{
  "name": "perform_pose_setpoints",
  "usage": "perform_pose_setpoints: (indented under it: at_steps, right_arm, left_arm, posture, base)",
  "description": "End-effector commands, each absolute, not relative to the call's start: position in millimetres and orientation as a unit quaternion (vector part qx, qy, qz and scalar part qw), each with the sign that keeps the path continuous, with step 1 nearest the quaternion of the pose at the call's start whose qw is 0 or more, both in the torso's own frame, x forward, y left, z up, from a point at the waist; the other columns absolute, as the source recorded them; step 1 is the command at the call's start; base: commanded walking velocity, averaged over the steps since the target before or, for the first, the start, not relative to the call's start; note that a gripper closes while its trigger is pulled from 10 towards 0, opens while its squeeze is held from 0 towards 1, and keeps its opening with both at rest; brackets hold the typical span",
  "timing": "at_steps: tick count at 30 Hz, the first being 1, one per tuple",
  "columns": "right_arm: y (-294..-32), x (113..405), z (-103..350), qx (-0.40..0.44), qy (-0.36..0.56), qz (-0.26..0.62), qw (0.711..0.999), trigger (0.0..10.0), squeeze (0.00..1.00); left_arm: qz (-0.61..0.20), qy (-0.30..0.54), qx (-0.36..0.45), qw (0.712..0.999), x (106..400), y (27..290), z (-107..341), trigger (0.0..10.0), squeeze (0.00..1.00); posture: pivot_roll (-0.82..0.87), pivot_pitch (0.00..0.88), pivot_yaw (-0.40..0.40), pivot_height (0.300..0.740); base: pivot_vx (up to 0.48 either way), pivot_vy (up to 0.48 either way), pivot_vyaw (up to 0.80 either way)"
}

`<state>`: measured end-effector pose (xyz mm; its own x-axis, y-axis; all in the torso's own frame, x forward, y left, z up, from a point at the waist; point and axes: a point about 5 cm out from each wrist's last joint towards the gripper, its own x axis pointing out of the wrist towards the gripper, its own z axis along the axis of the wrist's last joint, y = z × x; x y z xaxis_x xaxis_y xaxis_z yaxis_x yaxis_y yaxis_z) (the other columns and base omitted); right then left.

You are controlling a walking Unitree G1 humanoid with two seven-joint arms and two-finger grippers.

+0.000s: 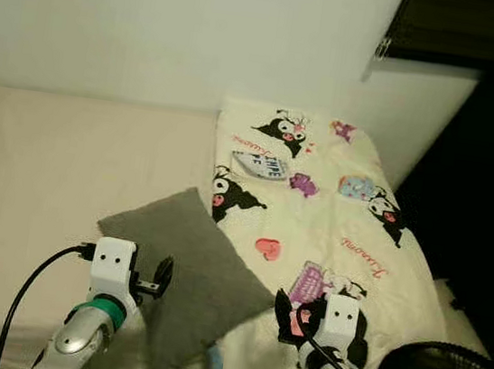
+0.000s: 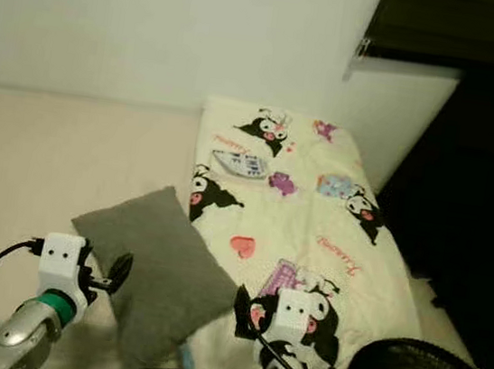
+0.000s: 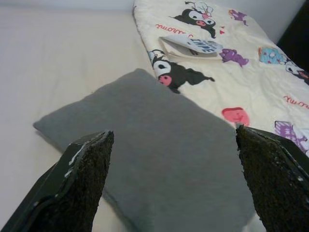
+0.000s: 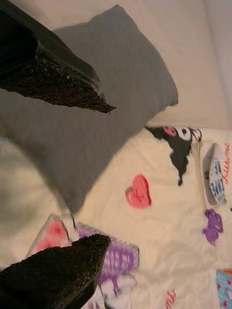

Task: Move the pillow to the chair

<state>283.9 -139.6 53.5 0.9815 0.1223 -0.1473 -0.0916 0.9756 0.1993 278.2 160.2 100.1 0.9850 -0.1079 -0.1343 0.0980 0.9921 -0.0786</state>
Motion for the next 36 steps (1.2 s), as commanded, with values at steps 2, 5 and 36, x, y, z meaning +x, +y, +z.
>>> perform_pose_setpoints:
  at_steps: [2,5,36]
  right_arm:
    - [-135.0,280.6,46.7,0.099,0.096,0.062,0.989,10.0,0.0]
    - [-133.7,280.5,46.1,0.098,0.097,0.062,0.988,10.0,0.0]
    - [-136.7,290.7,47.1,0.087,0.101,0.04,0.99,10.0,0.0]
  left_arm:
    - [-0.044,0.081,-0.026,0.995,273.5,164.6,93.9,10.0,0.0]
    - [-0.045,0.08,-0.015,0.996,274.0,165.9,94.2,10.0,0.0]
    - [-0.058,0.053,-0.023,0.997,286.8,163.3,104.2,10.0,0.0]
  posture:
    - [-0.01,0.028,-0.015,0.739]
    - [-0.01,0.033,-0.012,0.739]
    - [-0.02,0.033,-0.001,0.739]
  base:
    - [0.0,0.0,0.0]
    - [0.0,0.0,0.0]
    - [0.136,0.0,-0.1]
